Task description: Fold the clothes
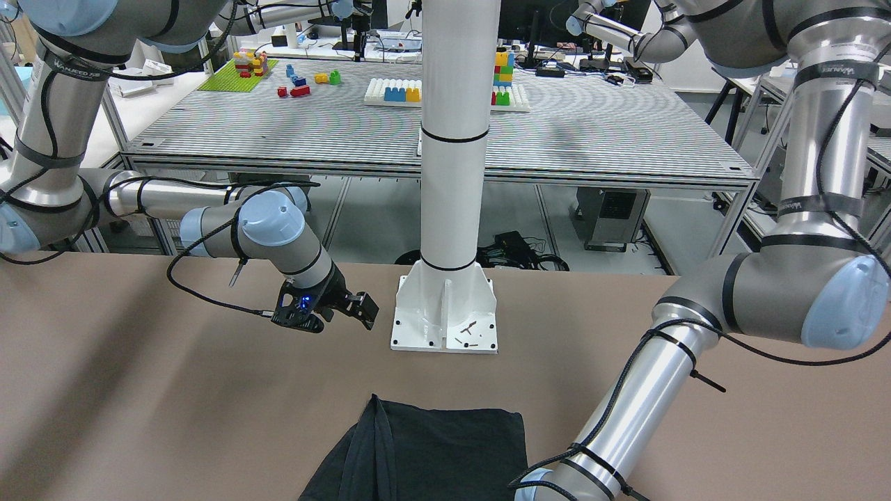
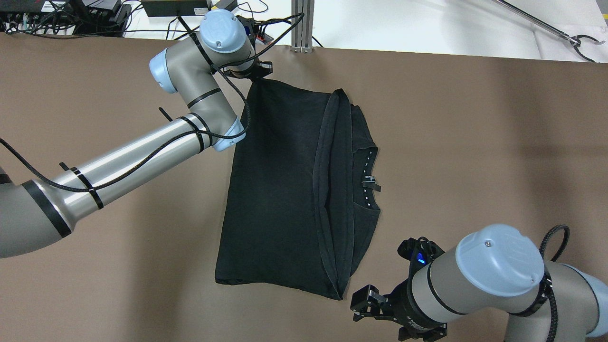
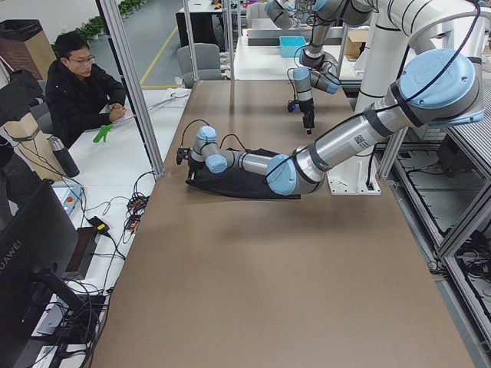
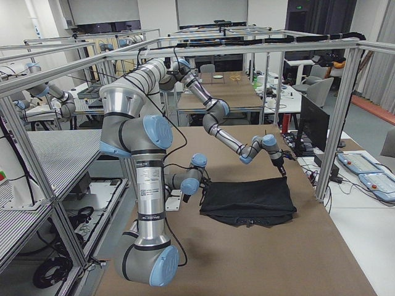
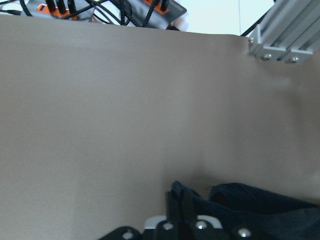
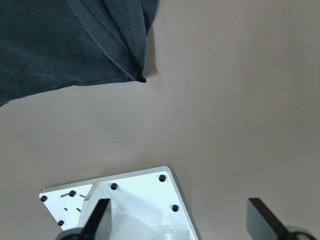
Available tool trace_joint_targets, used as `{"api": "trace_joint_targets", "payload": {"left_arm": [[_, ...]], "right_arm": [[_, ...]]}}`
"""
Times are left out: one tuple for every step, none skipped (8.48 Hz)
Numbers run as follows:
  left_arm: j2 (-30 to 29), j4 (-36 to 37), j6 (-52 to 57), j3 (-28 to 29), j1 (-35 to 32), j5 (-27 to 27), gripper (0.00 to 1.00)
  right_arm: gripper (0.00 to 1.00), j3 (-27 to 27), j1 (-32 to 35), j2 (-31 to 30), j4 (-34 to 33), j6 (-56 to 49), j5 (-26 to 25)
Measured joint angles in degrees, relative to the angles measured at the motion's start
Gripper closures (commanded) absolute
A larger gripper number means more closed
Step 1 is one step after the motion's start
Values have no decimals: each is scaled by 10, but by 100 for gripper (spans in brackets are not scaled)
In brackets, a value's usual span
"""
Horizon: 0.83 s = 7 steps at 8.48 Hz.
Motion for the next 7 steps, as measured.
{"api": "trace_joint_targets", "payload": {"left_arm": [[-13, -3, 2, 13, 0, 4, 6], [-19, -6, 3, 16, -1, 9, 6], [-19, -9, 3, 12, -1, 22, 6], [-7, -10, 3, -10, -2, 32, 6], [20, -10, 3, -52, -3, 35, 6], [63, -10, 2, -107, -5, 35, 6], [109, -9, 2, -162, -6, 35, 6]], "right_arm": [[5, -1, -1, 0, 0, 0, -11], [5, -1, -2, 3, 0, 0, -30], [5, -1, -4, 6, 0, 0, -59], [5, -2, -5, 8, 0, -1, -90], [5, -4, -6, 19, 0, -3, -128], [5, -14, -8, 37, -2, -11, -172], [5, -38, -10, 60, -7, -49, -206]]}}
